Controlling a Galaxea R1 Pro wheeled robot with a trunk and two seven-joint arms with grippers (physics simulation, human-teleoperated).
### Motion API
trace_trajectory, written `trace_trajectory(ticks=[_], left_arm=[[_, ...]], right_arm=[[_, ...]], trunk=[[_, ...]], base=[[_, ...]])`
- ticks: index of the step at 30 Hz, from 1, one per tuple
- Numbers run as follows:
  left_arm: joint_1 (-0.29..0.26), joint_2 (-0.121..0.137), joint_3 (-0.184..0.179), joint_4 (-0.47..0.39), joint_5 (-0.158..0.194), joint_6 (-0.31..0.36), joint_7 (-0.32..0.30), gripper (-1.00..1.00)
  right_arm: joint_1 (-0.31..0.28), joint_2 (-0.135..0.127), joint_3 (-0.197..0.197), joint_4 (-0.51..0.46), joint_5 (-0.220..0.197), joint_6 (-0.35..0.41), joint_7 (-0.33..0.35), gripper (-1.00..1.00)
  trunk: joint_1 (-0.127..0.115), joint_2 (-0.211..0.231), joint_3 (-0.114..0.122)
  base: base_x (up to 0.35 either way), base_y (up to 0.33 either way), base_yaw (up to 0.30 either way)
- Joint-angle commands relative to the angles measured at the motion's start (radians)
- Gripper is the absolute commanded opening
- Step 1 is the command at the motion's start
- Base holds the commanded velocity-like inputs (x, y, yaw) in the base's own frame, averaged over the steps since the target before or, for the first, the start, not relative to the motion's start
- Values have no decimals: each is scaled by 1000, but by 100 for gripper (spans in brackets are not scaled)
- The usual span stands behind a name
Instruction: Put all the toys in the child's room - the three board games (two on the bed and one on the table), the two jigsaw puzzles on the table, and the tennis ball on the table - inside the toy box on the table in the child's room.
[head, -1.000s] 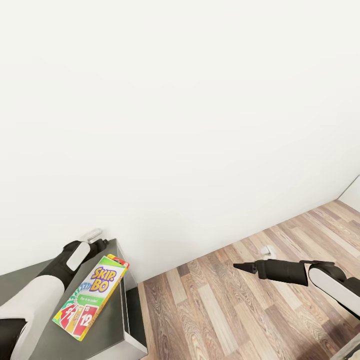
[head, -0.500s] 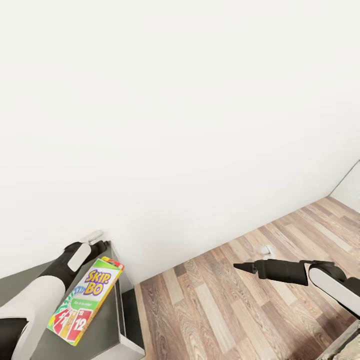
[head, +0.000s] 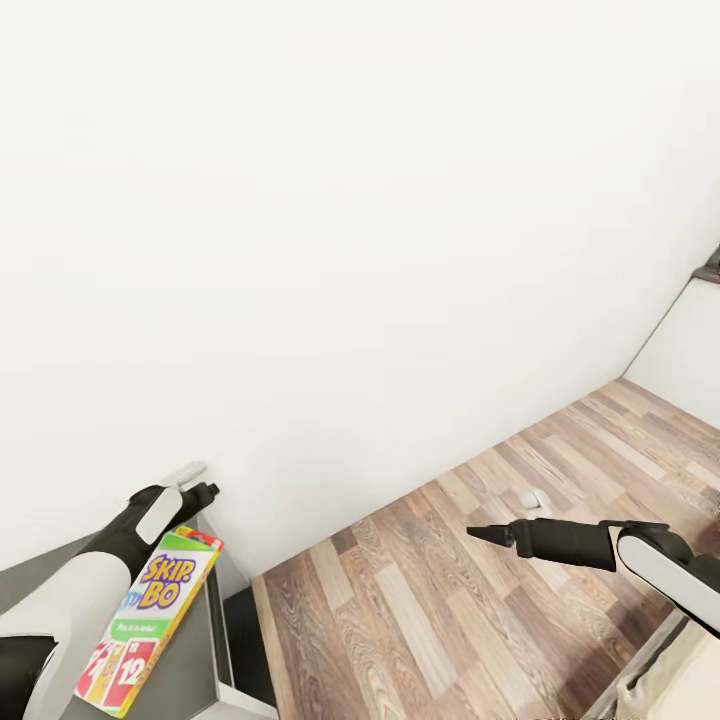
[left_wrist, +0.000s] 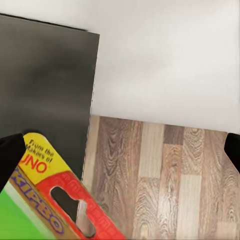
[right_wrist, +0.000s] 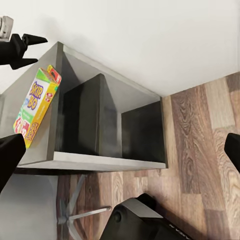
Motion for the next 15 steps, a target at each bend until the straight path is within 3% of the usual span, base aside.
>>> trace_trajectory(ticks=[1,15], left_arm=[[0,1,-5,-2,10,3,8,100],[5,1,-3,29,14,-27,-29,100]], right_arm=[[-2,-1,3,0,-7,3,0,100],[-2,-1,2,2,-7,3,-1,100]], trunk=[[1,-2,-2],[1,-2,-2]], base=[[0,0,-88],[0,0,-36]])
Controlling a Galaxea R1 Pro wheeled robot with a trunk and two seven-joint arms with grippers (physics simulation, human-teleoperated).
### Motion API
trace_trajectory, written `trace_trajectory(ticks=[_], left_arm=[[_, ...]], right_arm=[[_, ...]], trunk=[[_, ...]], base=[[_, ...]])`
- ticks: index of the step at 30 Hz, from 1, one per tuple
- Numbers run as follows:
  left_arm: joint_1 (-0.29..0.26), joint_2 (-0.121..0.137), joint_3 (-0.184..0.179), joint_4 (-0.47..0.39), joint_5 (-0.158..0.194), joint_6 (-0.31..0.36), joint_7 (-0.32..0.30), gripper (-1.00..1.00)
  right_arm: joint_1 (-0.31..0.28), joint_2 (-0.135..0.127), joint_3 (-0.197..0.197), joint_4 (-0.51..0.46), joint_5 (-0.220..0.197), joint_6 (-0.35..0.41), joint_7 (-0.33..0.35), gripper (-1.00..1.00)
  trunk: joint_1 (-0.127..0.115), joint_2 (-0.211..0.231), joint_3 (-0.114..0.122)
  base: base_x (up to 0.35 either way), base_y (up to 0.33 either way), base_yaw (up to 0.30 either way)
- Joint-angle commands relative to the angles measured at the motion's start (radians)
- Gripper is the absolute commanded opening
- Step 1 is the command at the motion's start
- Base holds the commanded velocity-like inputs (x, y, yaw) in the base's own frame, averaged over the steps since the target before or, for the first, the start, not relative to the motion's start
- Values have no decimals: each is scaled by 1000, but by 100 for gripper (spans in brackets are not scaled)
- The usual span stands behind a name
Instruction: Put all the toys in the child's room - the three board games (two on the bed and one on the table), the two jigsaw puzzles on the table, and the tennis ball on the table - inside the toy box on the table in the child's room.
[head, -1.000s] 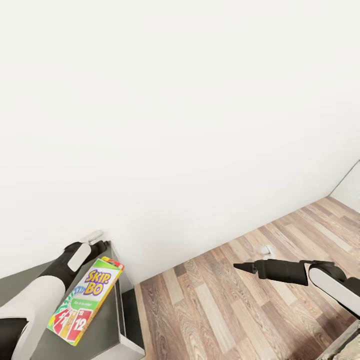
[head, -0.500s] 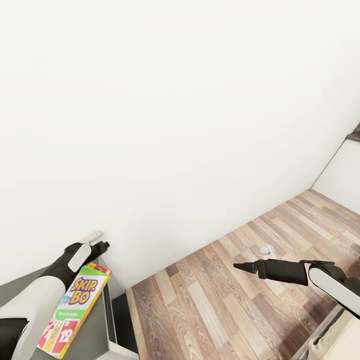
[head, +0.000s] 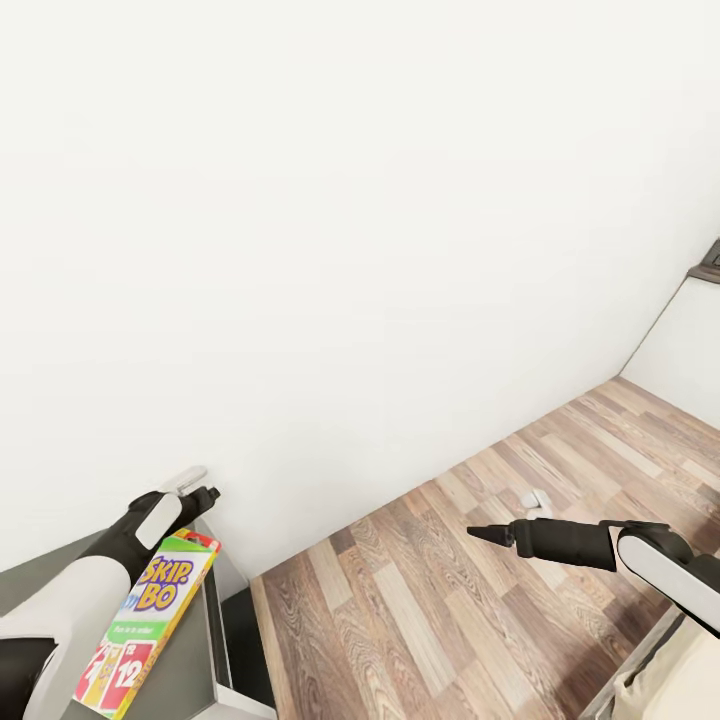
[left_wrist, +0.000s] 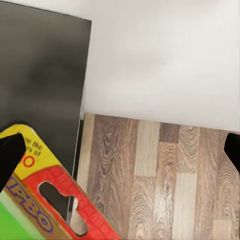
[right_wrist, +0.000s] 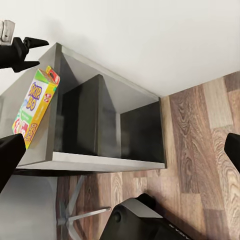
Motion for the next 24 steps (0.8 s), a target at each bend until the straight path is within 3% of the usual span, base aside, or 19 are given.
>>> trace_trajectory(ticks=[1,12,16,24], left_arm=[[0,1,-3,5,12,-1,3,100],[6,8,9,35,18,-20,-10,100],[10,11,28,37,19,-20,-9,100],[40,15,122,5,23,-9,17,100]], right_arm=[[-2,-1,3,0,-7,3,0,100],[-2,-1,4,2,-7,3,-1,100],[-2,0,4,4,-7,3,-1,100],[-2,1,4,7,-7,2,-1,100]], trunk=[[1,-2,-2],[1,-2,-2],[1,-2,-2],[1,-2,-2]], base=[[0,0,-12],[0,0,-5],[0,0,-2],[0,0,0]])
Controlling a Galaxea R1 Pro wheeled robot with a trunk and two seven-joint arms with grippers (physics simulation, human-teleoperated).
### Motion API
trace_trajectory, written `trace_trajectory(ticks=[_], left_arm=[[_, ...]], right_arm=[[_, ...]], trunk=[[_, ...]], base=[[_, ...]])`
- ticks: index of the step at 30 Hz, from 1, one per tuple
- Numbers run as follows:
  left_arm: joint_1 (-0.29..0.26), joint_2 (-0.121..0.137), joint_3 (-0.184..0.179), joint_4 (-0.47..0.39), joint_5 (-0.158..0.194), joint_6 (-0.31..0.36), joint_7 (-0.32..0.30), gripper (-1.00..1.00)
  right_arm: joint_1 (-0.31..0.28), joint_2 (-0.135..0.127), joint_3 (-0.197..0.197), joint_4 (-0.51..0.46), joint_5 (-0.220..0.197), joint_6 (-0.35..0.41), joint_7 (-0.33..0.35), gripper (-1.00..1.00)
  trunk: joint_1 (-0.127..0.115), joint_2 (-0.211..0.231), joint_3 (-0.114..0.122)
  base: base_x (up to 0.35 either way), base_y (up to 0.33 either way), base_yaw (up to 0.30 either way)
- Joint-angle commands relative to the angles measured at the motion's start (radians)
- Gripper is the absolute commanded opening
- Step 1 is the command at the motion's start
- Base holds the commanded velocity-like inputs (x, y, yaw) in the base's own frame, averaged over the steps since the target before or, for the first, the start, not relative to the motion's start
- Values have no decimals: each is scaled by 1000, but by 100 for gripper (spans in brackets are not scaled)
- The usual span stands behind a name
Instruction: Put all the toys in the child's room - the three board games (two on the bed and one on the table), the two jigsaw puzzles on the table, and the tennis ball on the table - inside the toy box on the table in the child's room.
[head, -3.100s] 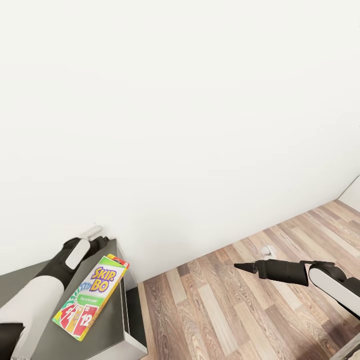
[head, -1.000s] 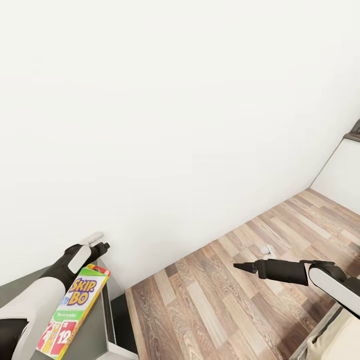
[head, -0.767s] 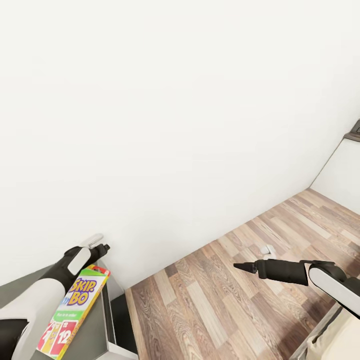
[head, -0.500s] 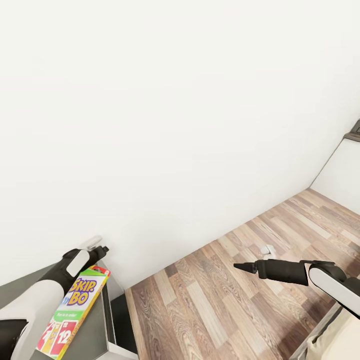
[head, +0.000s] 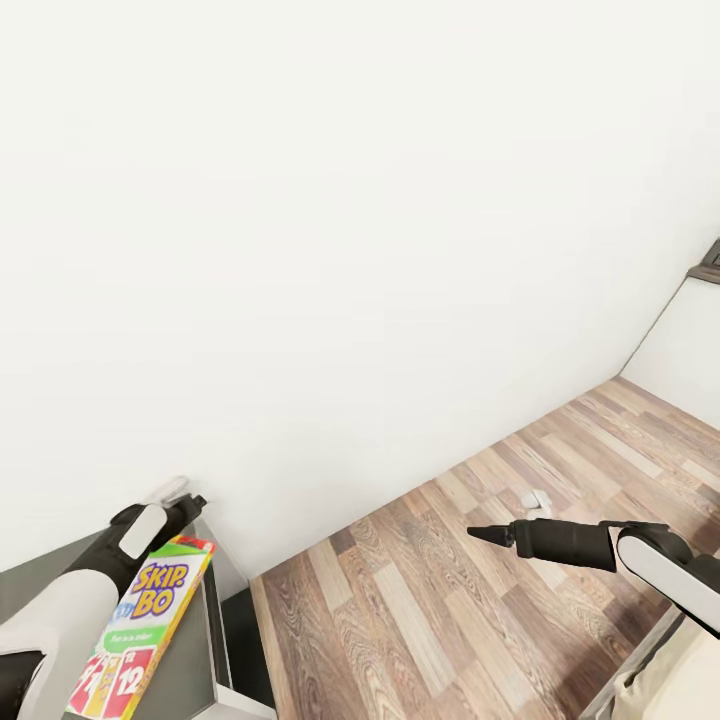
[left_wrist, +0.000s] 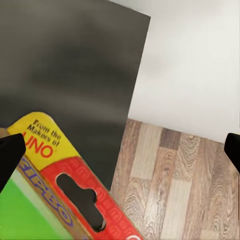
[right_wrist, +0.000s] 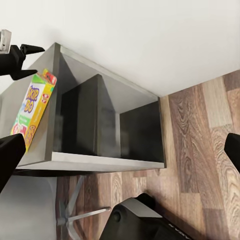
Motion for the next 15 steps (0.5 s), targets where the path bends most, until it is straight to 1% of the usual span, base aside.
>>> trace_trajectory(ticks=[1,3,4,8,9,11,12,15], left_arm=[[9,1,15,-6,11,9,11,100],[30,1,38,-48,12,27,14,100],[30,1,38,-48,12,27,14,100],[76,-1,78,-153,12,87,17,100],[76,-1,78,-153,12,87,17,100],[100,-4,97,-204,12,111,19,100],[100,-4,97,-204,12,111,19,100],[129,-9,121,-260,15,134,20,100]], right_arm=[[-2,0,3,0,-7,3,0,100],[-2,1,3,1,-7,2,0,100],[-2,1,3,1,-7,2,0,100],[-2,2,4,1,-7,2,-1,100],[-2,2,4,1,-7,2,-1,100],[-2,2,4,1,-7,2,-1,100],[-2,2,4,1,-7,2,-1,100],[-2,2,3,1,-7,2,-1,100]], trunk=[[1,-2,-2],[1,-2,-2],[1,-2,-2],[1,-2,-2],[1,-2,-2],[1,-2,-2],[1,-2,-2],[1,-2,-2]], base=[[0,0,0],[0,0,0],[0,0,0],[0,0,0],[0,0,0],[0,0,0],[0,0,0],[0,0,0]])
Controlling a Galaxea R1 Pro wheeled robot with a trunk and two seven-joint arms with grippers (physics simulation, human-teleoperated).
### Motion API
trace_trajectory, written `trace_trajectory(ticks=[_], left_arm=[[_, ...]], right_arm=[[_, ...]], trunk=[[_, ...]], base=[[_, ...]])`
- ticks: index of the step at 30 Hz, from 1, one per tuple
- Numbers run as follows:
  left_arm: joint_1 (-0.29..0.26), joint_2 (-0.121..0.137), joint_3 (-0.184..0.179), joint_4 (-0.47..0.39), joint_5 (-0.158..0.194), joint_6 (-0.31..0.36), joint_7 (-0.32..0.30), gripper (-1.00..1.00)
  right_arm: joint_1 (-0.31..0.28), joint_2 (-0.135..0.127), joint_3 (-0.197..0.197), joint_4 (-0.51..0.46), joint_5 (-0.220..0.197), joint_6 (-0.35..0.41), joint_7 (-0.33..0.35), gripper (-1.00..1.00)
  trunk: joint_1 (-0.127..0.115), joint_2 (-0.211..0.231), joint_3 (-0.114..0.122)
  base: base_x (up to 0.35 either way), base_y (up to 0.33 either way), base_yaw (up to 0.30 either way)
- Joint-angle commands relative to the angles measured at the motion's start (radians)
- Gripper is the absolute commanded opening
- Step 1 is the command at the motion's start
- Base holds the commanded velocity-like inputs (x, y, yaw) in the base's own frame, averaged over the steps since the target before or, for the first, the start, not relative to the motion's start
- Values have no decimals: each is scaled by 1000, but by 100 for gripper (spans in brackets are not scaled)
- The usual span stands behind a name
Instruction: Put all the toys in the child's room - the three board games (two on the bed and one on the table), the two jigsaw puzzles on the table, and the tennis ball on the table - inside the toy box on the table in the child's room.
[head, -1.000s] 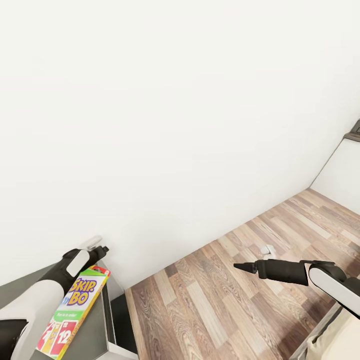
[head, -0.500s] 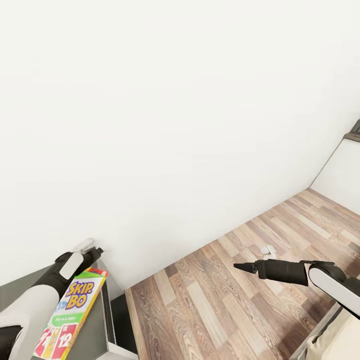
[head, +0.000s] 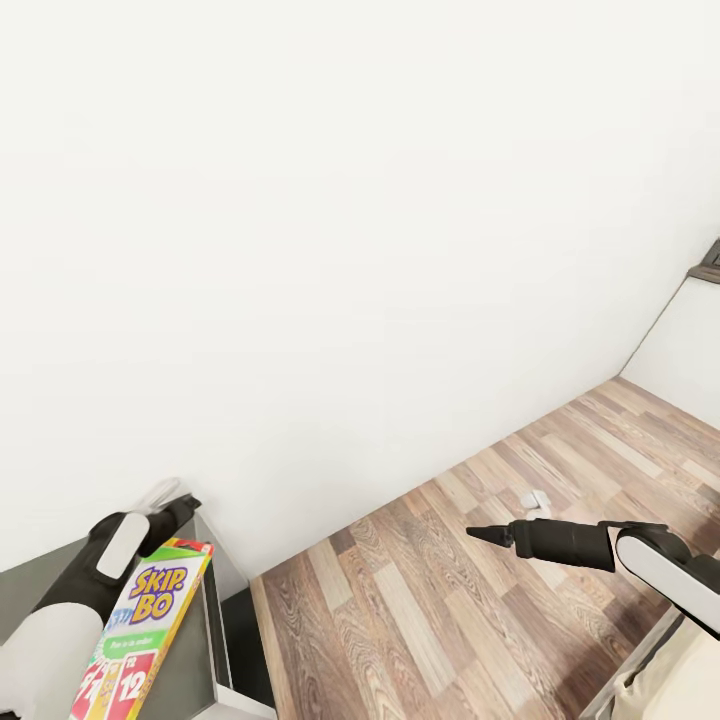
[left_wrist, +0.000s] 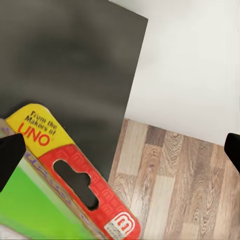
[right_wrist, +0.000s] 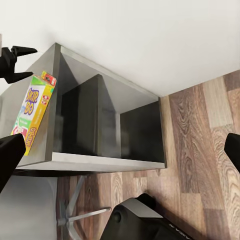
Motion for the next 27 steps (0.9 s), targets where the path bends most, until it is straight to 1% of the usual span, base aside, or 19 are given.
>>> trace_trajectory(ticks=[1,3,6,8,13,16,17,19,22,24,25,27], left_arm=[[0,0,1,-3,11,4,8,100],[11,-2,11,-25,16,17,9,100],[15,-3,15,-32,20,22,9,100],[21,-5,20,-44,32,29,8,100],[24,-8,22,-55,46,33,8,100],[28,-11,21,-86,68,39,8,100],[28,-11,21,-86,68,39,8,100],[32,-12,21,-119,81,49,8,100],[35,-12,21,-139,88,58,8,100],[45,-13,23,-188,98,79,8,100],[45,-13,23,-188,98,79,8,100],[58,-11,26,-246,104,98,8,100]], right_arm=[[-2,-1,3,0,-7,3,0,100],[-2,-1,3,0,-7,3,0,100],[-2,-1,3,0,-7,3,0,100],[-2,0,3,0,-7,3,0,100],[-2,0,3,0,-7,3,0,100],[-2,0,4,1,-7,3,-1,100],[-2,0,4,1,-7,3,-1,100],[-3,0,4,1,-7,2,-1,100],[-3,0,4,1,-7,2,-1,100],[-2,0,4,1,-7,2,-1,100],[-2,0,4,1,-7,2,-1,100],[-2,0,4,0,-7,2,-1,100]], trunk=[[1,-2,-2],[1,-2,-2],[1,-2,-2],[1,-2,-2],[1,-2,-2],[1,-2,-2],[1,-2,-2],[1,-2,-2],[1,-2,-2],[1,-2,-2],[1,-2,-2],[1,-2,-2]], base=[[0,0,0],[0,0,0],[0,0,0],[0,0,0],[0,0,0],[0,0,0],[0,0,0],[0,0,0],[0,0,0],[0,0,0],[0,0,0],[0,0,0]])
